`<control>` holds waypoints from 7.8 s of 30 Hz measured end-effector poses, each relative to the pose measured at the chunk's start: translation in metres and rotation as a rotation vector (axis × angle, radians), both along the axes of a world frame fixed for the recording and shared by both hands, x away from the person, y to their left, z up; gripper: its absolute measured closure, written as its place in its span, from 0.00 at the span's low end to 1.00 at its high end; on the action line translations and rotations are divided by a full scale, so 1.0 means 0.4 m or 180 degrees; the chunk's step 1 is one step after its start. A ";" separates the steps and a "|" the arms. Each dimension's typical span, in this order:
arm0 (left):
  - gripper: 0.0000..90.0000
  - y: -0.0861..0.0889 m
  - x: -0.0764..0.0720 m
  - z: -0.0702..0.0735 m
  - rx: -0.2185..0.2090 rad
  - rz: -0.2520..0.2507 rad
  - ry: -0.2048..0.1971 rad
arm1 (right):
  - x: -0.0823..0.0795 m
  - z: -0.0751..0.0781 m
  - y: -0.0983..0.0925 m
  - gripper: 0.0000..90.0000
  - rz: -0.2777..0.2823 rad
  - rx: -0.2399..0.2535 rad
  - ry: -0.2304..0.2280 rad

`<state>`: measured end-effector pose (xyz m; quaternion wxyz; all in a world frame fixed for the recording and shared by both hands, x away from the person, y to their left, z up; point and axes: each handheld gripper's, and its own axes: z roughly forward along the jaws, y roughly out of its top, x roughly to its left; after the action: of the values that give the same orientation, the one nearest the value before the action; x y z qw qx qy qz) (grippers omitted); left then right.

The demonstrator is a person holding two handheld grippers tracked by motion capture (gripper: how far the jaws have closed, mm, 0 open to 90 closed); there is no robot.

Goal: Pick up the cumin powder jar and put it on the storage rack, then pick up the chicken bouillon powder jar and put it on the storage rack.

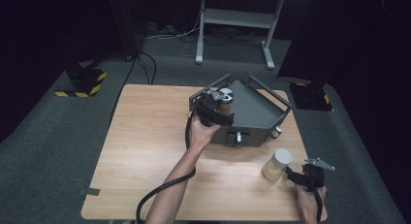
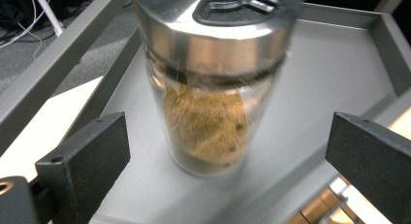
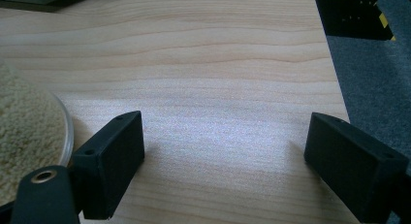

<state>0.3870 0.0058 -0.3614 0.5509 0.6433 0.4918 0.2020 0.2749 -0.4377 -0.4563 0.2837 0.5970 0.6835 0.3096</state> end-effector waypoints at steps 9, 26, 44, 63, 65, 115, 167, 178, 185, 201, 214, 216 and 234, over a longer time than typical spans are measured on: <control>0.03 0.056 -0.054 -0.016 -0.0029 -0.0040 0.0011 | 0.000 0.000 -0.001 0.15 0.0014 -0.0004 -0.0001; 0.03 0.154 -0.154 -0.102 -0.0098 0.0088 0.0035 | 0.001 -0.001 -0.002 0.15 0.0031 -0.0013 -0.0005; 0.04 0.156 -0.191 -0.218 -0.0139 0.0204 0.0285 | 0.001 -0.001 -0.002 0.15 0.0037 -0.0018 -0.0006; 0.04 0.137 -0.187 -0.308 0.0045 0.0287 0.0492 | 0.001 -0.001 -0.002 0.15 0.0037 -0.0015 -0.0003; 0.04 0.135 -0.186 -0.313 0.0058 0.0283 0.0502 | 0.001 -0.001 -0.002 0.15 0.0038 -0.0016 -0.0003; 0.02 0.090 -0.195 -0.344 0.0309 0.0322 0.0468 | 0.001 -0.001 -0.002 0.15 0.0032 -0.0017 -0.0004; 0.02 0.090 -0.195 -0.343 0.0313 0.0327 0.0467 | -0.036 0.018 -0.030 0.05 0.0322 -0.0179 0.0051; 0.02 0.089 -0.196 -0.344 0.0307 0.0337 0.0464 | -0.085 0.027 -0.052 0.05 0.0623 -0.0096 0.0086; 0.02 0.088 -0.196 -0.344 0.0306 0.0342 0.0465 | -0.102 0.033 -0.069 0.05 0.0867 0.0069 0.0074; 0.02 0.088 -0.196 -0.343 0.0310 0.0344 0.0466 | -0.091 0.049 -0.049 0.07 0.1199 0.0241 -0.0092; 0.02 0.088 -0.196 -0.344 0.0306 0.0343 0.0465 | -0.058 0.068 -0.012 0.08 0.1287 0.0215 -0.0234; 0.02 0.088 -0.196 -0.344 0.0306 0.0344 0.0465 | -0.051 0.070 -0.008 0.08 0.1295 0.0215 -0.0257; 0.02 0.088 -0.196 -0.344 0.0308 0.0343 0.0465 | -0.006 0.074 0.034 0.13 0.1325 0.0193 -0.0361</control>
<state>0.3086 0.0411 -0.4988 0.4702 0.6548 0.5542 0.2075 0.2725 -0.4240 -0.4267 0.2336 0.4329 0.7653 0.4151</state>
